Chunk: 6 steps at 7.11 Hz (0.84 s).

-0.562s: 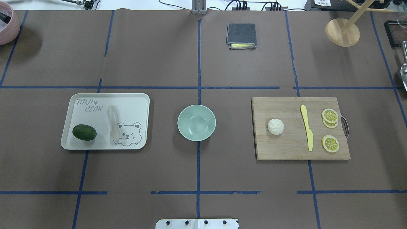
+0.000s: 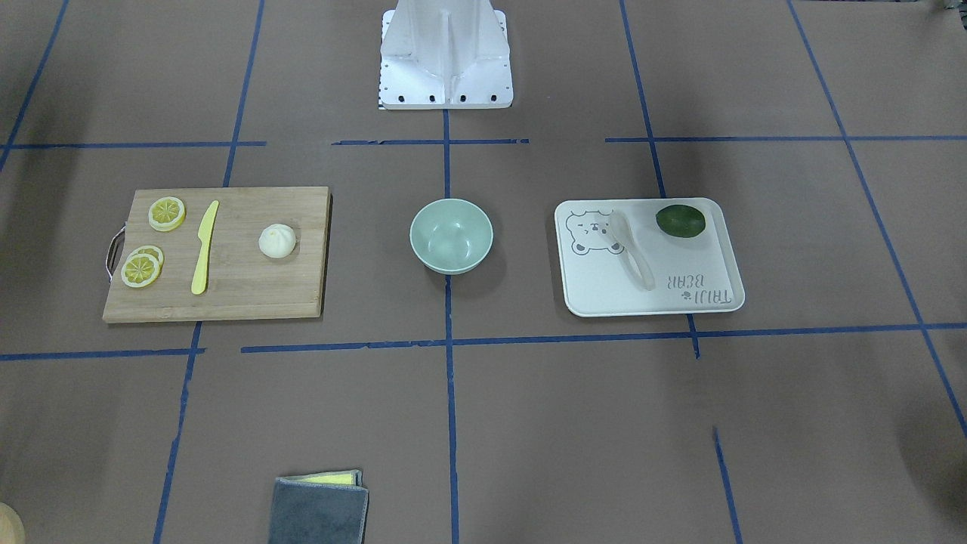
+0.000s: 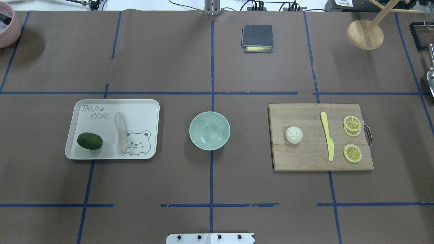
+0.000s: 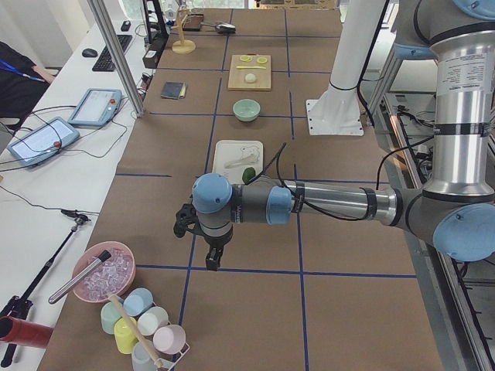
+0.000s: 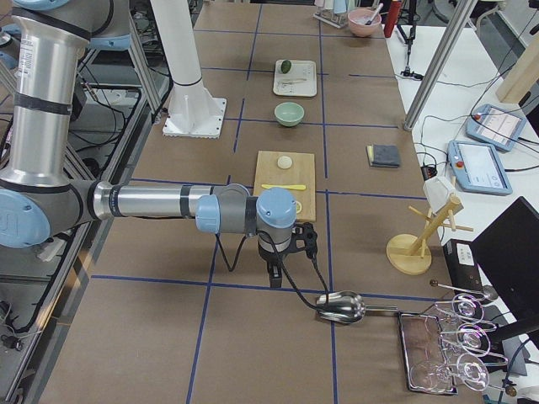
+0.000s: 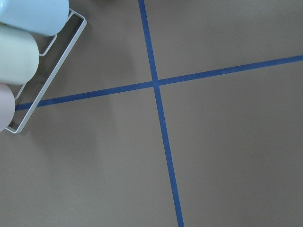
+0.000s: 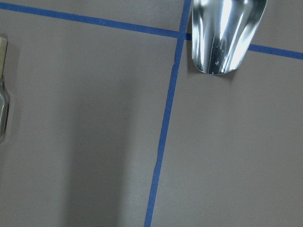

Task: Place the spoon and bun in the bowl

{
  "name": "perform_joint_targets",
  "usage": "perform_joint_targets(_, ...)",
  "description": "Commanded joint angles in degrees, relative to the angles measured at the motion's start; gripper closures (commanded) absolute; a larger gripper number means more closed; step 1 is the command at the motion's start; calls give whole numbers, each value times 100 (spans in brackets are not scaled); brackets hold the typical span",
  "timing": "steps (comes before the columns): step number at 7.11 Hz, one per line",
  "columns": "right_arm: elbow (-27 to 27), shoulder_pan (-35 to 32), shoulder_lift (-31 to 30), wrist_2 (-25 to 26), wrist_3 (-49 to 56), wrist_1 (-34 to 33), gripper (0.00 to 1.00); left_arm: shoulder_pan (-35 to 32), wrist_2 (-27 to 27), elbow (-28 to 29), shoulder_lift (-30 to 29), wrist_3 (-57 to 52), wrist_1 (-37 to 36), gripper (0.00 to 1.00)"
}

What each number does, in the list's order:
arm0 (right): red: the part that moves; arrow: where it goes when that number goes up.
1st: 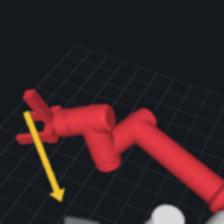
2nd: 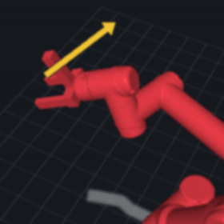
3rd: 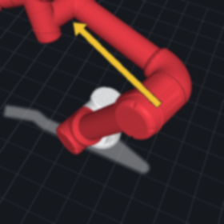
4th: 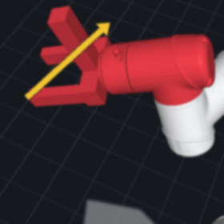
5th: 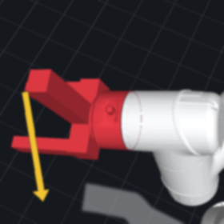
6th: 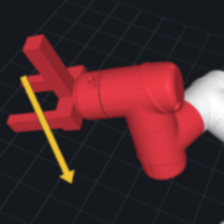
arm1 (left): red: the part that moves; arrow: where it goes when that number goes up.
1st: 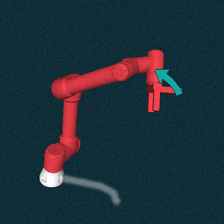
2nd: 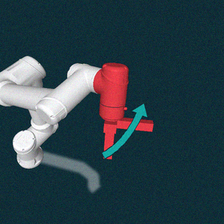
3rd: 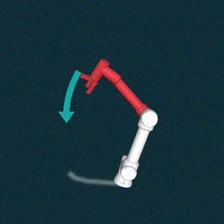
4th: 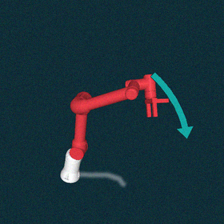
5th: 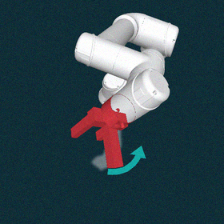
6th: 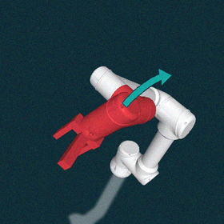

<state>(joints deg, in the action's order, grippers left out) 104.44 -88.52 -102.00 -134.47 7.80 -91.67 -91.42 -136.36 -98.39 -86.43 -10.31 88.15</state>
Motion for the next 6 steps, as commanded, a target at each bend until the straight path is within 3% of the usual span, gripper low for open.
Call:
perform_joint_targets(1,207,1,204,-9,-24,9,0,289,57,-5,-6,20,342,0)
perform_joint_targets(3,165,10,724,-17,-164,-8,0,589,31,-58,-50,2,1286,0)
perform_joint_targets(6,164,1,830,-26,-235,-8,0,670,5,65,-243,73,3623,0)
